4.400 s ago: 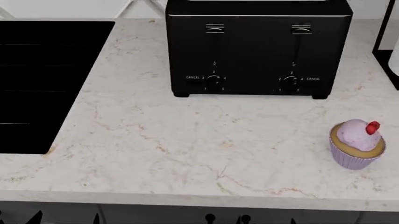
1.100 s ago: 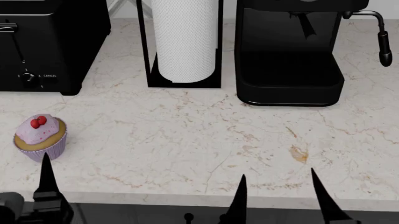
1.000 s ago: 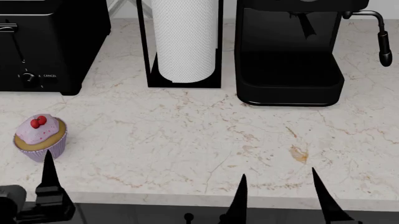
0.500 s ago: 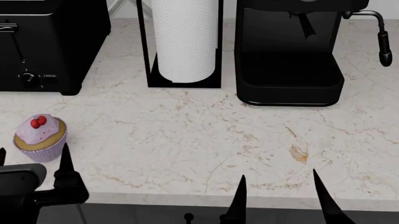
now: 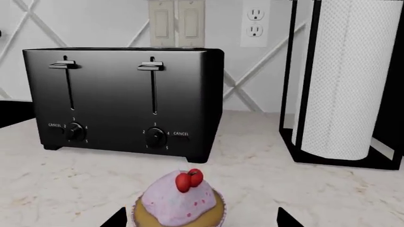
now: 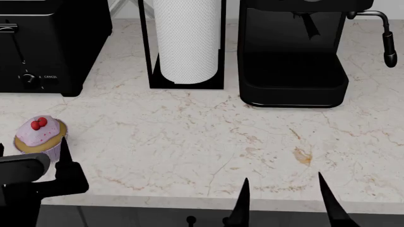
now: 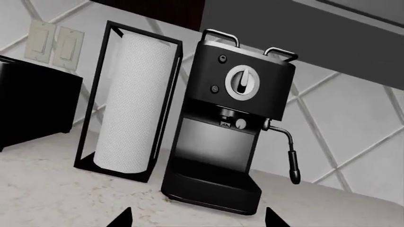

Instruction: Pick up the bowl with cake and place it on the tray. Pick up the cupcake and place it on the tray.

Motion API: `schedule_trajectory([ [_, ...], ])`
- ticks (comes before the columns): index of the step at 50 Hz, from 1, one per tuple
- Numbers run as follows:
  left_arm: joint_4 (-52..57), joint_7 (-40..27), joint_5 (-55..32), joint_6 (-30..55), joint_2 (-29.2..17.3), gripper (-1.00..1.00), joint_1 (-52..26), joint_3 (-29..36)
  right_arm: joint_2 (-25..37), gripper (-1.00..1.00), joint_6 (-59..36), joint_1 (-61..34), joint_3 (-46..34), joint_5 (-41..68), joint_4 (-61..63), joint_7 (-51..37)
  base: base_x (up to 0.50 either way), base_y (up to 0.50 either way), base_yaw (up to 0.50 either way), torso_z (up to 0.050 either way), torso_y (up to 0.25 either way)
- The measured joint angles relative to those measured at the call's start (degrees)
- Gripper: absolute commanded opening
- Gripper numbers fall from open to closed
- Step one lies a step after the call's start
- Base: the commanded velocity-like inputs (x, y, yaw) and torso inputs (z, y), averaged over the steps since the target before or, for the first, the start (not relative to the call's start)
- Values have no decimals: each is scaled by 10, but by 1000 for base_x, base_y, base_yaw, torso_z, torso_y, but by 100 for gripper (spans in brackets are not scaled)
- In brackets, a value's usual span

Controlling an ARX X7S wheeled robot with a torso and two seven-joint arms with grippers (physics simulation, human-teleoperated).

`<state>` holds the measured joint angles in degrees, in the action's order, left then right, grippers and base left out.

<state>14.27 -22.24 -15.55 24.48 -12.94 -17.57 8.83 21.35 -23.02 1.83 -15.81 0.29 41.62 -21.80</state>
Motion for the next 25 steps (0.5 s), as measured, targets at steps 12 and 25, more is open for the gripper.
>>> schedule_trajectory([
  [12,-41,-8,13,-9,5,100,-30,7,3,100,-1,6,2,3,8,-2,0,0,0,0,0],
  [25,-78,-4,17,-17,8,100,-56,19,6,100,-5,9,2,6,16,-3,0,0,0,0,0],
])
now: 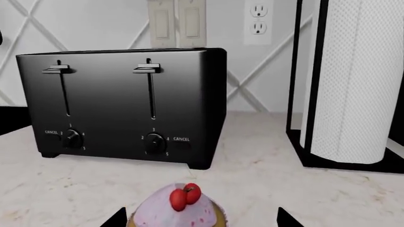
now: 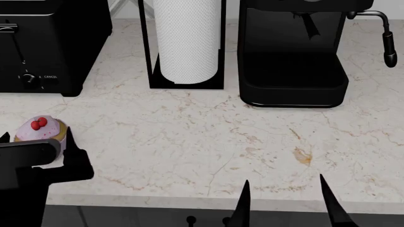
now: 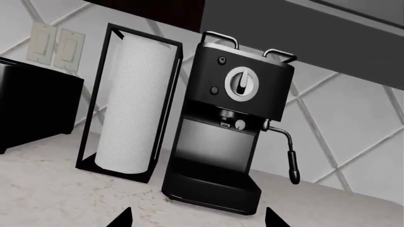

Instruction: Pick up the bowl with cake and place it on the tray. Pick up the cupcake and place it on the tray.

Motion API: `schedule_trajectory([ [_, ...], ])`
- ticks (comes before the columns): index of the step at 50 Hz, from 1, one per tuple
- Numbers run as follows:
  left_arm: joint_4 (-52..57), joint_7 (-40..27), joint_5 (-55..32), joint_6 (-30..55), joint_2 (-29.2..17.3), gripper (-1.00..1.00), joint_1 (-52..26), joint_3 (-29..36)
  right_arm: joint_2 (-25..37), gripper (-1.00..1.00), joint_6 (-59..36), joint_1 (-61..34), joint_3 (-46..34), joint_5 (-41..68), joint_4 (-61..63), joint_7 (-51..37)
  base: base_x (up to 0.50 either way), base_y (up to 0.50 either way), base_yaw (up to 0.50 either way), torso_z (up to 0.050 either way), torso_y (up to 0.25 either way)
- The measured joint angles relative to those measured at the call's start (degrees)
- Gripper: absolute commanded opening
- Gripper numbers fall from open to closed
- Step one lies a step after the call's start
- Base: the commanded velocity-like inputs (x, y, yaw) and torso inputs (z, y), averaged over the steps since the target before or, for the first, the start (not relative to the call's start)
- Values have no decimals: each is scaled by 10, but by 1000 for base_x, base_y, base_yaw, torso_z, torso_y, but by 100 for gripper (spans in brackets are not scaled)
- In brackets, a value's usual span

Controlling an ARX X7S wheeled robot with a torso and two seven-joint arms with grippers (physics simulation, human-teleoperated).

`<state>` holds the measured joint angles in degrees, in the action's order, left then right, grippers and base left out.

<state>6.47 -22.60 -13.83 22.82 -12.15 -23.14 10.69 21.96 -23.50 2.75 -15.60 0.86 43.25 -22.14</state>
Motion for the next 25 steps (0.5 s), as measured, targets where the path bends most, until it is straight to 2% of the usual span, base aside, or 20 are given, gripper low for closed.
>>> schedule_trajectory([
  [25,-46,-12,9,-10,5,100,-35,9,6,100,-7,3,2,5,15,-1,0,0,0,0,0],
])
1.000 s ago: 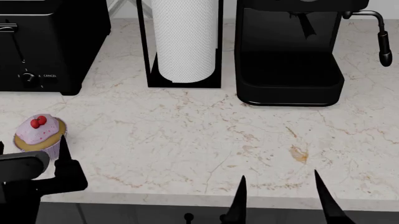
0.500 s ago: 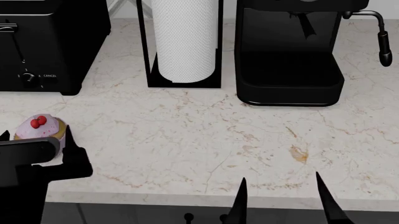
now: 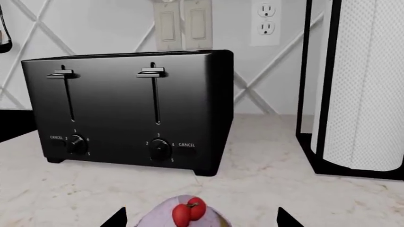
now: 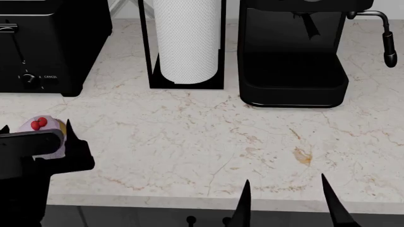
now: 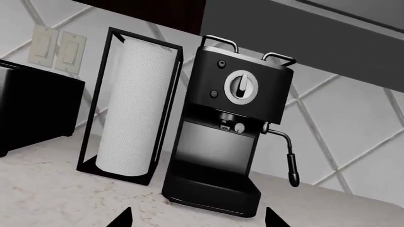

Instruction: Pick up the bowl with cake and place it on the tray. Pick up the cupcake and place it on the tray.

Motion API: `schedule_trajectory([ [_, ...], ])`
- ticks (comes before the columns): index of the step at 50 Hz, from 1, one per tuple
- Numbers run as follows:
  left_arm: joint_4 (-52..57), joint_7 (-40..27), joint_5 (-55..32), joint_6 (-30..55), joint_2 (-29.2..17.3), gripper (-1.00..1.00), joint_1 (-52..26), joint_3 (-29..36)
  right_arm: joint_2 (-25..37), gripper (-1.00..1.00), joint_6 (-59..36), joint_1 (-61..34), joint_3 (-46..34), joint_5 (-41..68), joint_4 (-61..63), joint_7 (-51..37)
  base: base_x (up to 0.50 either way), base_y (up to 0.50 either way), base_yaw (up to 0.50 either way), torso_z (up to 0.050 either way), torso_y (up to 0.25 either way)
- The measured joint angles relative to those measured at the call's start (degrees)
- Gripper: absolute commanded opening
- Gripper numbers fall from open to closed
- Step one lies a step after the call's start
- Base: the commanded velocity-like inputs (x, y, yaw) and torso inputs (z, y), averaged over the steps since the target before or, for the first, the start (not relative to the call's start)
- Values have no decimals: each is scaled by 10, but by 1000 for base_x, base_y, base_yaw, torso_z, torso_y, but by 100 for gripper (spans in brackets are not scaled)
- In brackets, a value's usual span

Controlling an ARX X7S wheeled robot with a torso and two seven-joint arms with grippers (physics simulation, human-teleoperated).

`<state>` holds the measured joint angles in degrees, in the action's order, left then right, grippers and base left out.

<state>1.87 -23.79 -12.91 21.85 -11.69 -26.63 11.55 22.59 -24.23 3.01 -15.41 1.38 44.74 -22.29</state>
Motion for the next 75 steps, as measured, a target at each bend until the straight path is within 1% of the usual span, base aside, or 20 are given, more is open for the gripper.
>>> schedule_trajectory([
  [10,-28,-6,3,-13,3,100,-6,0,3,100,0,6,1,2,5,-2,0,0,0,0,0],
  [27,-113,-10,11,-49,13,100,-39,3,7,100,3,16,3,4,11,-6,0,0,0,0,0],
  [49,-200,-16,18,-84,22,100,-64,10,11,100,-5,16,2,7,23,-8,0,0,0,0,0],
  [71,-258,-21,30,-111,26,100,-85,17,14,100,-5,25,2,10,29,-12,0,0,0,0,0],
  [72,-259,-22,30,-112,26,-100,-86,17,14,100,-5,25,2,10,29,-13,0,0,0,0,0],
  [75,-259,-22,36,-111,26,-100,-87,17,15,100,-5,26,3,10,30,-13,0,0,0,0,0],
])
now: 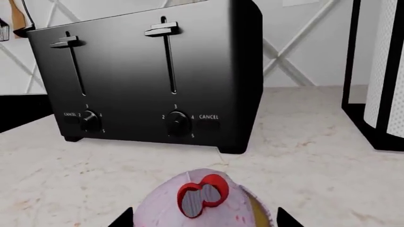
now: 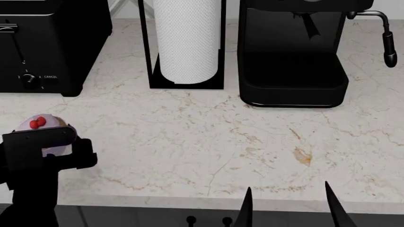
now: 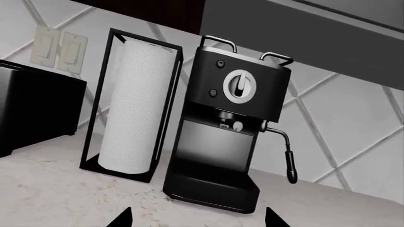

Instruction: Pick up the bowl with cake and place it on the tray. Pick up the cupcake and place it on the tray.

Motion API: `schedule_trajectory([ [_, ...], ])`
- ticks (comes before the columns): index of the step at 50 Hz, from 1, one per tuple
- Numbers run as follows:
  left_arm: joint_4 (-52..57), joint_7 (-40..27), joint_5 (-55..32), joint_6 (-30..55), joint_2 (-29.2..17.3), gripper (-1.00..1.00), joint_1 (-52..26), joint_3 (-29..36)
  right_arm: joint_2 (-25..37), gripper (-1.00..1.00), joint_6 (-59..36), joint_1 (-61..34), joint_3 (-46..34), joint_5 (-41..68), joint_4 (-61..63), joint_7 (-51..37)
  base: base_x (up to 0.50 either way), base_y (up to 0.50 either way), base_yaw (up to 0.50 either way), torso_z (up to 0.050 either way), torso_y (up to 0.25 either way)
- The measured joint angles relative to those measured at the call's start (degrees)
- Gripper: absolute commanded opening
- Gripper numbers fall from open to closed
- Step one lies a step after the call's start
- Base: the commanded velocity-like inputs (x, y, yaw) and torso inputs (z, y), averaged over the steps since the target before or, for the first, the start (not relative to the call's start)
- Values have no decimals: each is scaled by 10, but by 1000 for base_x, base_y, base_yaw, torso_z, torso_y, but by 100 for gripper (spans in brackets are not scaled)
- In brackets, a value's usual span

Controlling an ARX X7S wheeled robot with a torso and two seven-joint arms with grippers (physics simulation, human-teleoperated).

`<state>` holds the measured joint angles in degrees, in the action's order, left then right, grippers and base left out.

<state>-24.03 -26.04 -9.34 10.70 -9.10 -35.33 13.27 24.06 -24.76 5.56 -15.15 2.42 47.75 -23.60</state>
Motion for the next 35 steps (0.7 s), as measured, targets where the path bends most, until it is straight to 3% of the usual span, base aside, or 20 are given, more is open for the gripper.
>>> schedule_trajectory([
  [16,43,-2,-6,22,-7,-100,14,2,2,100,1,1,-1,2,1,-2,1,0,0,0,0],
  [29,395,-33,-61,201,-70,-100,71,-17,0,100,3,-16,-9,0,-17,1,0,0,0,0,0],
  [35,509,-43,-83,261,-94,-100,93,-26,-4,100,8,-29,-14,1,-32,3,0,0,0,0,0],
])
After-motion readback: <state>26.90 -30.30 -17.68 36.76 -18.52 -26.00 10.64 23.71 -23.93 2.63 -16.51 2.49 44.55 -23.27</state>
